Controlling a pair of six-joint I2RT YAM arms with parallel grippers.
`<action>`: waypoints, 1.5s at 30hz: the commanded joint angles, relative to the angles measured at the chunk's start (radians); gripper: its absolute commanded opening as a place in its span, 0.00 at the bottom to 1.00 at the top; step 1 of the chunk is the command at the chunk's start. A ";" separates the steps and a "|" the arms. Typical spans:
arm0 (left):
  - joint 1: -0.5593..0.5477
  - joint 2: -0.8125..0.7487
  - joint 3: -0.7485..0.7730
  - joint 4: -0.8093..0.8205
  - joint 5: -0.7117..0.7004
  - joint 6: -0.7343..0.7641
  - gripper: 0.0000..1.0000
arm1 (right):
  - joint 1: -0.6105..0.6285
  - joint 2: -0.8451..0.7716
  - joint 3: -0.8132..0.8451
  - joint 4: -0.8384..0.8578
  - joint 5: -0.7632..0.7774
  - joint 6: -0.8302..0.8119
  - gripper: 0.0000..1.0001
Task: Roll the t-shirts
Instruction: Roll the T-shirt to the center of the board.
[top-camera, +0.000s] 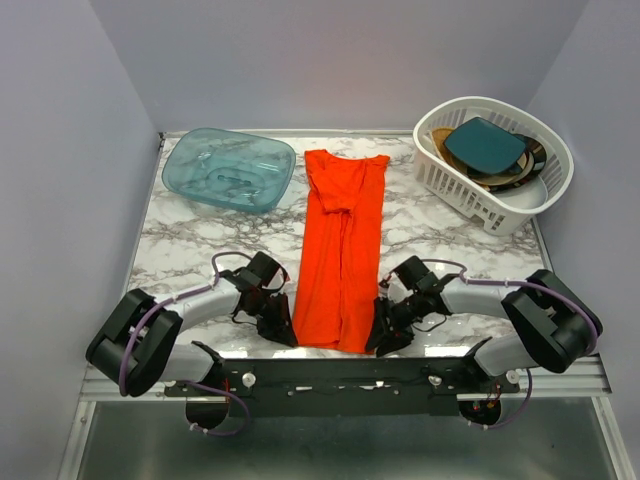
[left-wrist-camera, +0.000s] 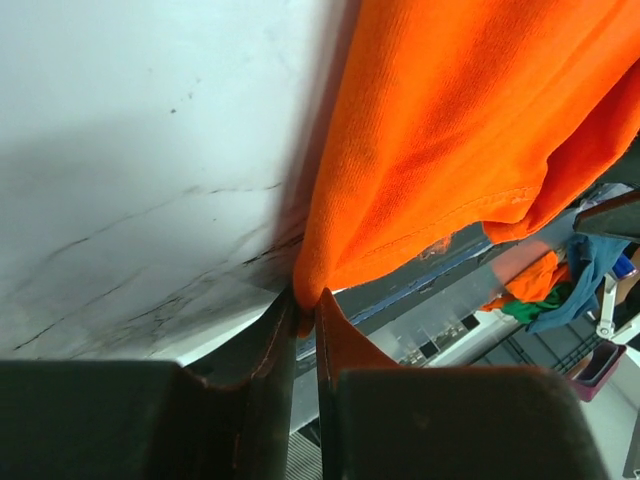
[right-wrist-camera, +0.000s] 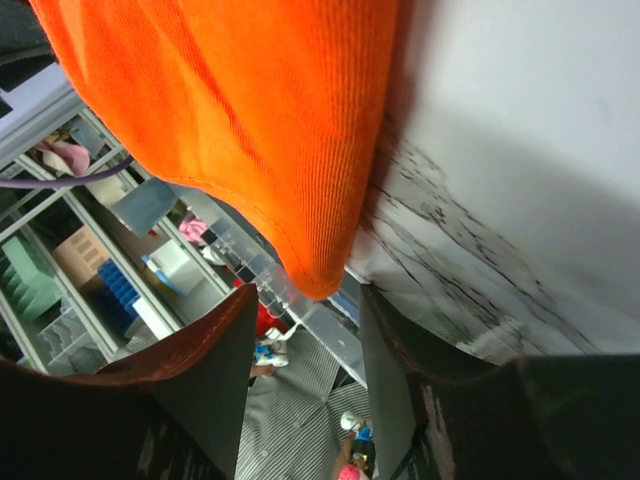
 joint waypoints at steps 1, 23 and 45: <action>0.001 -0.017 -0.037 0.059 -0.022 -0.004 0.17 | 0.020 0.047 -0.014 -0.038 0.098 0.027 0.52; -0.005 -0.114 -0.040 0.120 0.103 0.030 0.00 | -0.027 -0.207 0.003 -0.222 0.190 -0.059 0.00; 0.080 -0.086 0.079 0.098 0.096 0.097 0.00 | -0.213 -0.172 0.113 -0.181 0.087 -0.104 0.01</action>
